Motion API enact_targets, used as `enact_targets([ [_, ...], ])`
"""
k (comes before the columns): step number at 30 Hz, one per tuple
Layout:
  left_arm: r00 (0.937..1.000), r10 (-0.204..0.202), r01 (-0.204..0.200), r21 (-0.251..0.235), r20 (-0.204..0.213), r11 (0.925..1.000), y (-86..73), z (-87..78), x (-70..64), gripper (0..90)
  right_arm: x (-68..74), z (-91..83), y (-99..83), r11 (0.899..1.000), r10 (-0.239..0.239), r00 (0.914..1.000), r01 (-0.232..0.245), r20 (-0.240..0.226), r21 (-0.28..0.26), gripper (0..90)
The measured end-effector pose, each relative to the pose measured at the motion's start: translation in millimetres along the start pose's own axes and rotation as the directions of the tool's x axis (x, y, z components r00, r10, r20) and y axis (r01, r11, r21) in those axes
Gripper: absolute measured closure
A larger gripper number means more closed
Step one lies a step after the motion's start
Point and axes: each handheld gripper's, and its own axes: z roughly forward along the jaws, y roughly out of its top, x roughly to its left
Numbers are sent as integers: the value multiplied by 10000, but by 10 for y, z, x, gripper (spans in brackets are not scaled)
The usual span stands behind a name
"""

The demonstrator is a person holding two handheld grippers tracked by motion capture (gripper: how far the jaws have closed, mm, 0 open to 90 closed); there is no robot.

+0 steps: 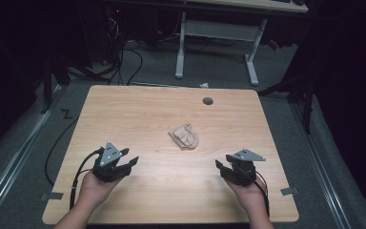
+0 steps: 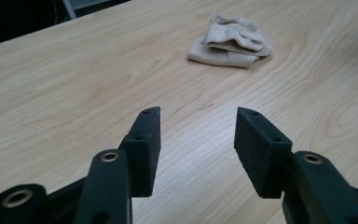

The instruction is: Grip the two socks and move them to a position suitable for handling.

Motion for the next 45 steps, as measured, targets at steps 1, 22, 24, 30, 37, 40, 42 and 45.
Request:
enact_targets([
  [1, 10000, -80, 80, -92, -9, 9999, 6, -17, 7, 512, 12, 31, 11, 9999, -100, 9999, 100, -41, 45, 507],
  [22, 9984, -114, 115, 19, -550, 9999, 4, -165, 183, 517, 198, 712, 578, 9959, -840, 9908, 871, -1059, 258, 514],
  [24, 9987, 132, -127, 96, -495, 9999, -17, -138, 167, 517, 194, 766, 616, 9960, -831, 9914, 860, -1013, 244, 516],
  [30, 9994, 22, -26, -109, -349, 9999, -67, -136, 219, 527, 159, 909, 705, 9971, -664, 9938, 694, -887, 319, 518],
  [37, 9988, -414, 408, -235, -253, 9989, -68, -79, 265, 520, 144, 1129, 751, 9978, -494, 9945, 532, -919, 393, 529],
  [40, 9997, -191, 190, -36, -182, 9998, -81, -50, 221, 519, 195, 1163, 717, 9968, -615, 9935, 661, -955, 451, 526],
  [42, 9998, -138, 138, -1, -164, 9999, -91, -60, 215, 520, 246, 1163, 699, 9943, -897, 9924, 941, -838, 494, 524],
  [45, 9992, -366, 364, -169, -141, 9992, -100, -105, 233, 521, 285, 1150, 679, 9933, -973, 9917, 1020, -835, 535, 521],
])
